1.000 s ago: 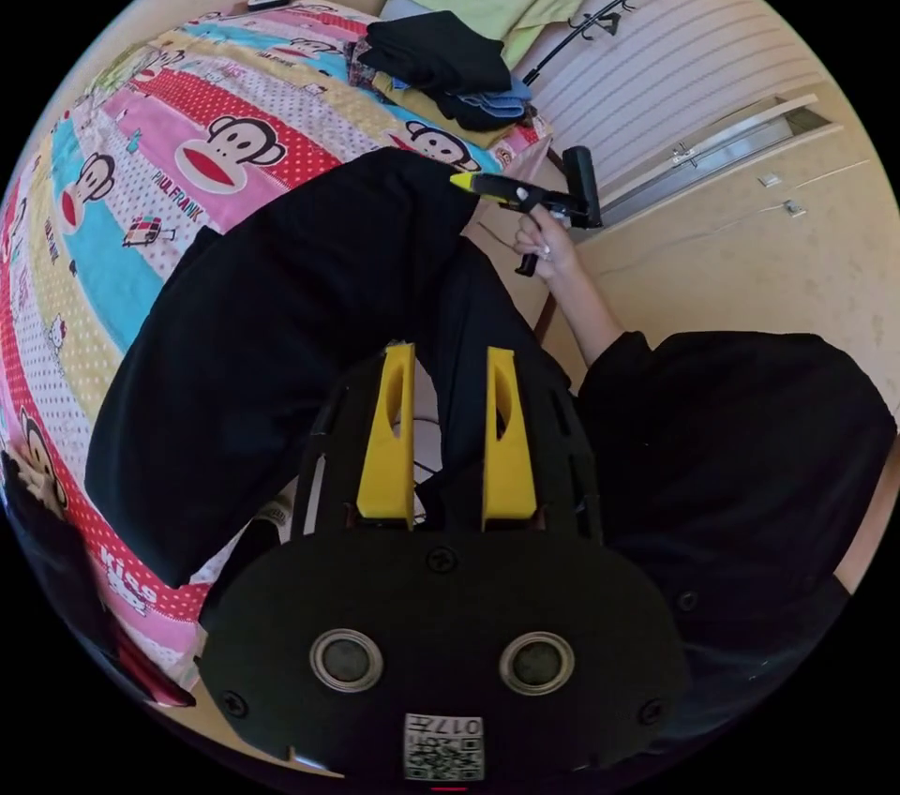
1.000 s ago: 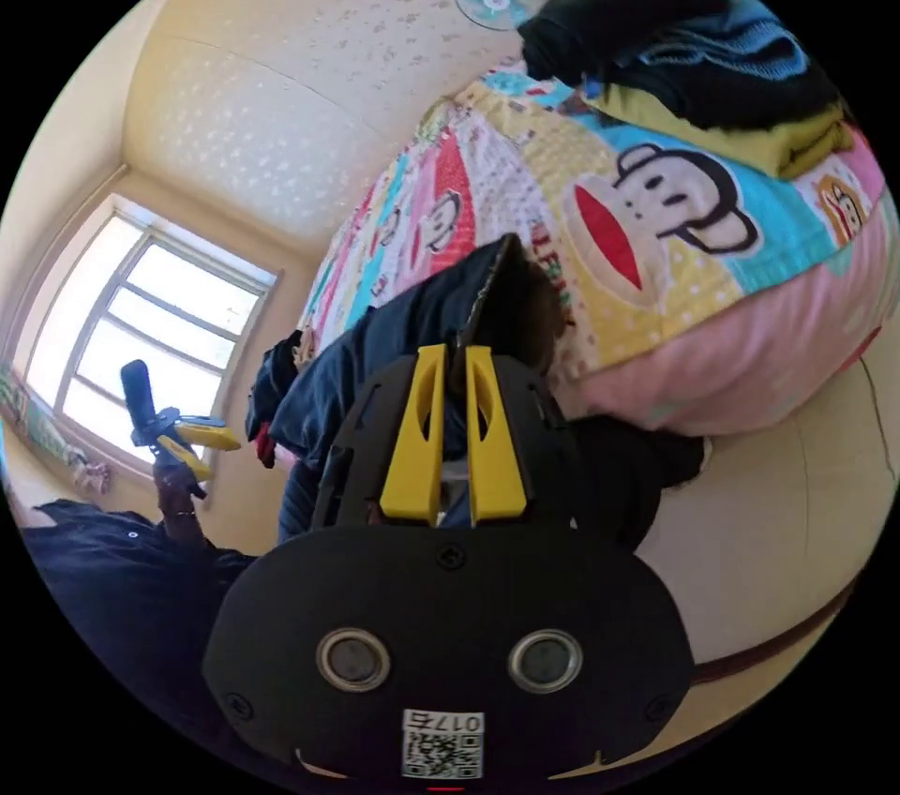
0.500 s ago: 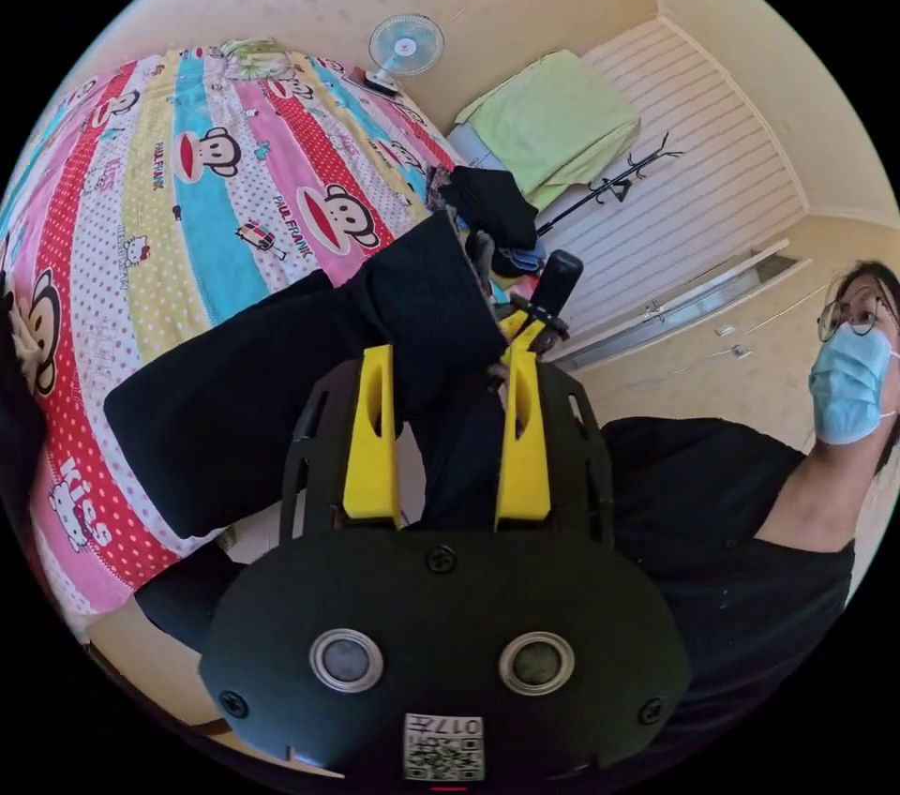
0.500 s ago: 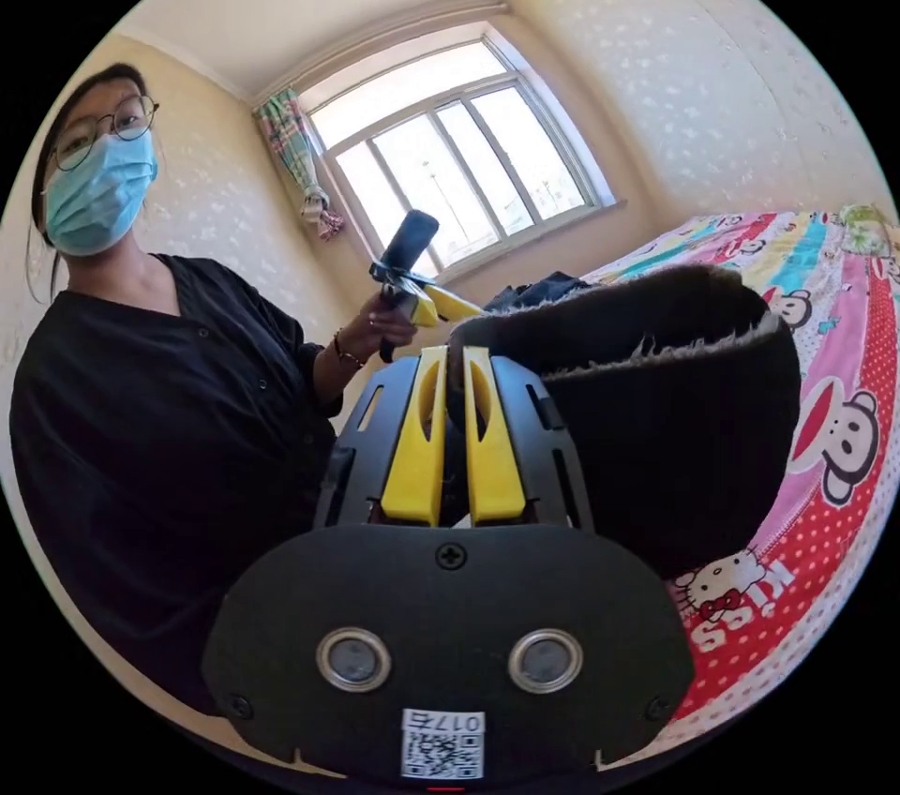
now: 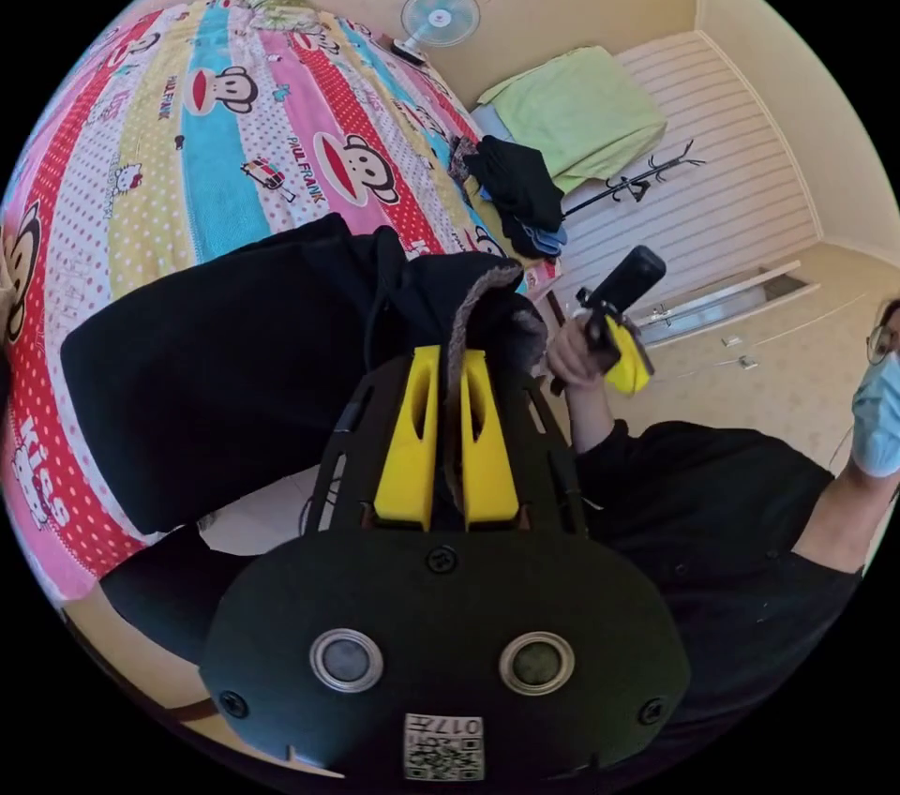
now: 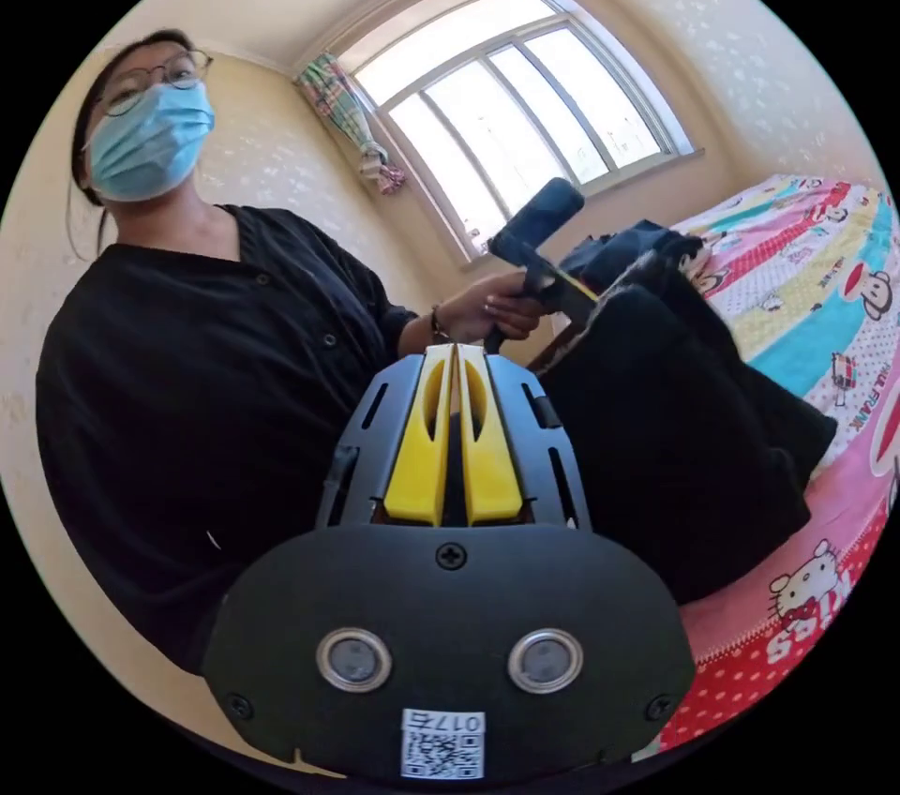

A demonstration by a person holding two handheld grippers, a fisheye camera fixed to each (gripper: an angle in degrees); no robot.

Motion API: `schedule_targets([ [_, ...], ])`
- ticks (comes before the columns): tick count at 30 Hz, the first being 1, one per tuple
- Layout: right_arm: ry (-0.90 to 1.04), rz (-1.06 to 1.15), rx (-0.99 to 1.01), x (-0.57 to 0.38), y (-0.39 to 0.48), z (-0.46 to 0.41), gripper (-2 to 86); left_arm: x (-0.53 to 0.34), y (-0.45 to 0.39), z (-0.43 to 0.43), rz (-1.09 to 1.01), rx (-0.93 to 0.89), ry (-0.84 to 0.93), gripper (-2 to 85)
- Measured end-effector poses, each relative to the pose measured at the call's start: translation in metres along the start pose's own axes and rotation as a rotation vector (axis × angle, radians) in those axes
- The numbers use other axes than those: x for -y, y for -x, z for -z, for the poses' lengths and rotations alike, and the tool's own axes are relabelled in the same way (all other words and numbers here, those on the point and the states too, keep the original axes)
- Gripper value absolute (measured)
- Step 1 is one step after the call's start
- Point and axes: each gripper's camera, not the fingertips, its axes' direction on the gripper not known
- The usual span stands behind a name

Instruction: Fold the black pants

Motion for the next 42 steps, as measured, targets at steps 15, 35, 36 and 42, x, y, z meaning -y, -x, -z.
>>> schedule_targets([
  [15,0.429,0.003,-0.045,0.077,-0.123,-0.024,12.5,-0.068,-0.080,0.033,-0.251,0.163,0.041,3.6],
  [35,0.265,0.384,-0.226,0.155,-0.077,-0.066,23.1,-0.146,-0.133,0.178,-0.536,0.223,-0.259,2.1],
  [36,0.258,0.397,-0.200,0.161,-0.081,-0.066,23.6,-0.149,-0.135,0.179,-0.556,0.204,-0.259,2.1],
  [42,0.471,0.345,0.325,0.191,-0.124,-0.116,18.0,-0.161,-0.138,0.189,-0.599,0.092,-0.274,2.8],
])
